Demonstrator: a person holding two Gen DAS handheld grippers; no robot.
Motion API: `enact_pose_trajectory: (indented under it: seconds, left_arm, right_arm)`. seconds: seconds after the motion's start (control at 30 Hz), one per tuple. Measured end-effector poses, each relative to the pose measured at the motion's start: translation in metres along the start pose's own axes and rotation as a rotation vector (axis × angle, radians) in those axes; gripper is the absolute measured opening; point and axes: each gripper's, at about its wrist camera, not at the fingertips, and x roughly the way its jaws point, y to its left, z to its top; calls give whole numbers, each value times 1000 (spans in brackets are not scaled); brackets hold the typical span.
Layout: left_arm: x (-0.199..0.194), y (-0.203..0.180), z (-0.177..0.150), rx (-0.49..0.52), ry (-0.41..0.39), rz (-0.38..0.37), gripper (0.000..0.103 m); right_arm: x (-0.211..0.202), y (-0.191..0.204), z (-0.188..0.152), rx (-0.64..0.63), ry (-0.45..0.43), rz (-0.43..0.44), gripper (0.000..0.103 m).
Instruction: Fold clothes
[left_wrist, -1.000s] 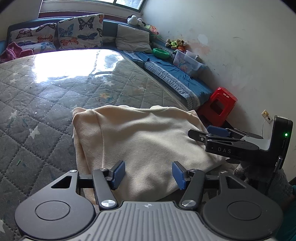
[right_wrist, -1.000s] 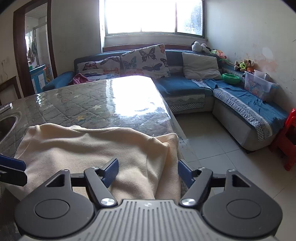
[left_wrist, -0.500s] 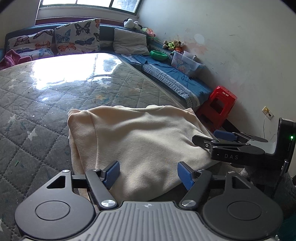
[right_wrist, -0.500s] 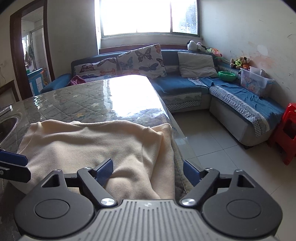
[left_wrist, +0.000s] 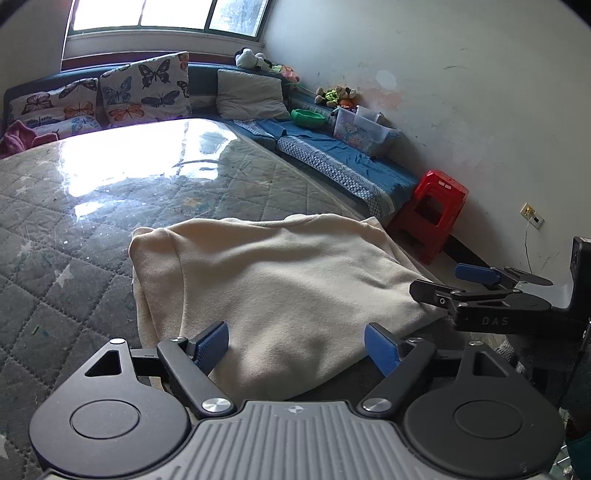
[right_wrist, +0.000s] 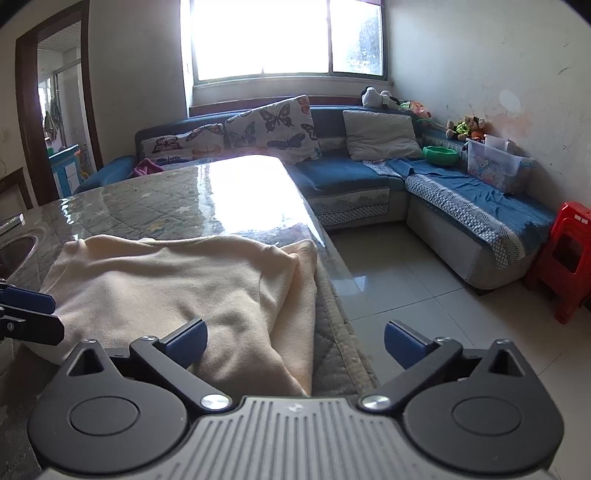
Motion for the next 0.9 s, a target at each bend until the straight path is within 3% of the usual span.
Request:
enact_pose_trajectory:
  seconds: [0.13,0.23,0.47,0.73,0.9]
  left_arm:
    - [-5,2,0,-10,-20,5,87]
    - [-7,5,-1,-25,-24,15,87]
    - [-14,11,2,-27,-44,53,97]
    - [1,24,28,-1,-83,217,103]
    - [24,33,43,15,-48,310,103]
  right_arm:
    - [-7,-6,0,21,-45,-28,103]
    - [-1,-8,-6,-5,-21,-85,103]
    - [-2,-9,-14,-2,-27,-92,103]
    - [8,7,2,-36,-42,-85,103]
    - [22,17,-3,-71,-12,-85,103]
